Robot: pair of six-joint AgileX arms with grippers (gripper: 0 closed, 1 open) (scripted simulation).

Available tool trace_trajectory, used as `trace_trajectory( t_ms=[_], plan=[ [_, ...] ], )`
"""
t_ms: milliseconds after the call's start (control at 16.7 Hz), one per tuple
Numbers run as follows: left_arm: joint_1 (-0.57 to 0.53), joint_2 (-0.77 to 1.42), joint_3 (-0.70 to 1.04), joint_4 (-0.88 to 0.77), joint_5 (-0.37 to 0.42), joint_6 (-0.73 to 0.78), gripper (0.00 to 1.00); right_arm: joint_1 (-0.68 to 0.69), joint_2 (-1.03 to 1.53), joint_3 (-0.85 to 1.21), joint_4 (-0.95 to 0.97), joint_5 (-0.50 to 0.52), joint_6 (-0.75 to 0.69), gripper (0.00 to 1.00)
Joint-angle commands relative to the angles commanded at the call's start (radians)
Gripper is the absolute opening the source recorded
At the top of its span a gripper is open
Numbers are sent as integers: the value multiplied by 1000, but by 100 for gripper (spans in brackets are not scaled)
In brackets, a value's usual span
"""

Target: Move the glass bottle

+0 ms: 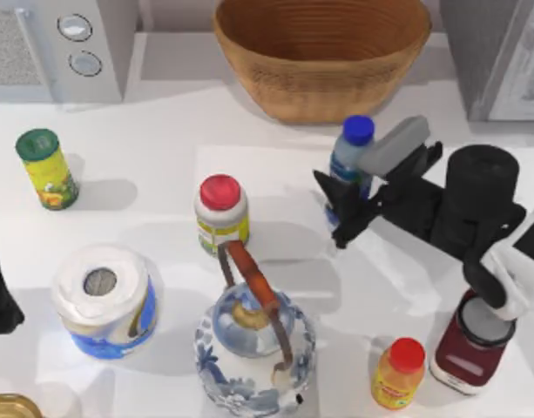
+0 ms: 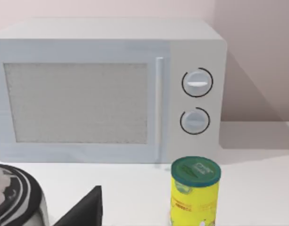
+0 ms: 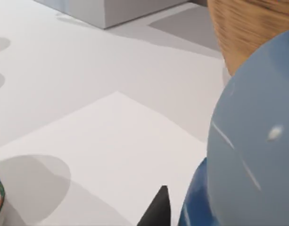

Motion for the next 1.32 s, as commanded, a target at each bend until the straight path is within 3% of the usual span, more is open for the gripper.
trace_trajectory(
  t_ms=[300,360,960,1140,1320],
  plan=[
    [0,0,0,0,0,0,100,0,0,0,0,0,0,2],
    [0,0,0,0,0,0,100,0,0,0,0,0,0,0],
    [0,0,0,0,0,0,100,-16,-16,-16,4,8,3,0],
    [0,0,0,0,0,0,100,-104,-108,-99,15,40,14,0],
    [0,0,0,0,0,0,100,-284,-222,-210,29,74,29,0]
  ],
)
